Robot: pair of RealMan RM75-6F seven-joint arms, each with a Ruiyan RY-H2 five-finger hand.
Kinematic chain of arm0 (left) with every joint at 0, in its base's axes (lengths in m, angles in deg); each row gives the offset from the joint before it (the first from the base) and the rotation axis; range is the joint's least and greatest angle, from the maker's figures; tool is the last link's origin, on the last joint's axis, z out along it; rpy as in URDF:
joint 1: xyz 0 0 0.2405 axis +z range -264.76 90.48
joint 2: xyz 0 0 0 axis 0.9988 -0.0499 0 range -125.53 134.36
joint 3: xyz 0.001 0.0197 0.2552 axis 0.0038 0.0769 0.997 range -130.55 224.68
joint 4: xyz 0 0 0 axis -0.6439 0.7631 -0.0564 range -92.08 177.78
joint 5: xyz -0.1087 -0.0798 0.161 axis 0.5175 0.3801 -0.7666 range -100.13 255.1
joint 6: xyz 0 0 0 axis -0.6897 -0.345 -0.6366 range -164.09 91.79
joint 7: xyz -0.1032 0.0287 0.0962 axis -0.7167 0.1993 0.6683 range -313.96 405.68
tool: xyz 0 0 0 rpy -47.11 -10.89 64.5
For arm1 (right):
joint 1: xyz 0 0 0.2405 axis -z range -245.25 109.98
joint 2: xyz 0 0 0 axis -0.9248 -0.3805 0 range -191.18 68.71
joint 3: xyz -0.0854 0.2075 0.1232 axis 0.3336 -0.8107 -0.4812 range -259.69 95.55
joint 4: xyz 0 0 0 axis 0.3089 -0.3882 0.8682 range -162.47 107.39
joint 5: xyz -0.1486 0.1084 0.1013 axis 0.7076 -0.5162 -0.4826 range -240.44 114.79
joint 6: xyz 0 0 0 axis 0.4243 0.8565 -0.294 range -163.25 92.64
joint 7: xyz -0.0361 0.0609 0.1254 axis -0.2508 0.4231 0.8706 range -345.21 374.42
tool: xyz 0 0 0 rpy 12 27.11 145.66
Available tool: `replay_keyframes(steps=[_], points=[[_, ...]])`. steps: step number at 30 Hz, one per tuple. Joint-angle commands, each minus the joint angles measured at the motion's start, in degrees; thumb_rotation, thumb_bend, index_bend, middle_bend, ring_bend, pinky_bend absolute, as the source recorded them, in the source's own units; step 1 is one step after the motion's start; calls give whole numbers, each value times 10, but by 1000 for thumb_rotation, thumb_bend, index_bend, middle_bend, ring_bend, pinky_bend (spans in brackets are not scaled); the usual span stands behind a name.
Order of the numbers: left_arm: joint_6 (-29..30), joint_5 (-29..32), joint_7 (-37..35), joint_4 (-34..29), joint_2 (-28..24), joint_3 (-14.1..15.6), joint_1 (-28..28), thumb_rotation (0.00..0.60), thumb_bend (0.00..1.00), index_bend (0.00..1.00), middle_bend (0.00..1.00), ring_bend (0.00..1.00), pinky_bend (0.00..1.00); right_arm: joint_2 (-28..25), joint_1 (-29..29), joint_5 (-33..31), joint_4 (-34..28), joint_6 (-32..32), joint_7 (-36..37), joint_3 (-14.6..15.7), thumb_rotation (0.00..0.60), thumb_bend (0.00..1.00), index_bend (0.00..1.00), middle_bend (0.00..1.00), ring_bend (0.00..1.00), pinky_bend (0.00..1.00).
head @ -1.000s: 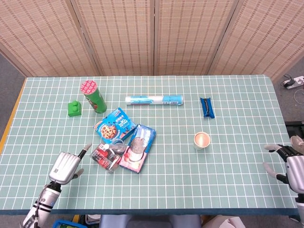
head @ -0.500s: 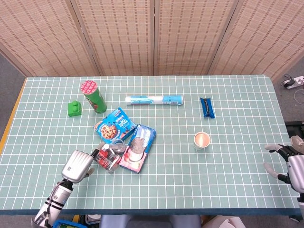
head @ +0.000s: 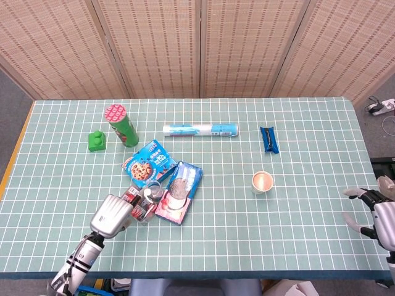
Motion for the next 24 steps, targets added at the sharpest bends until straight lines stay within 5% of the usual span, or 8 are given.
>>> replay_keyframes(steps=[1,13,24], points=[[-9,18,19,-14,-1,-6,-14,600,241,139,1000,973,1000,1,-1,0,0,2,-1,1,600,207,371,440,393,596],[-14,78,58,-23,14,-28,-58,600,241,140,1000,972,1000,0,-4,1,-1,7,1,2,600,207,371,440,392,596],[-29,98,-84,-9,4,-48,-71,600,241,176,1000,971,1000,1,-6,2,1,11,1,4,600,207,371,440,392,596]])
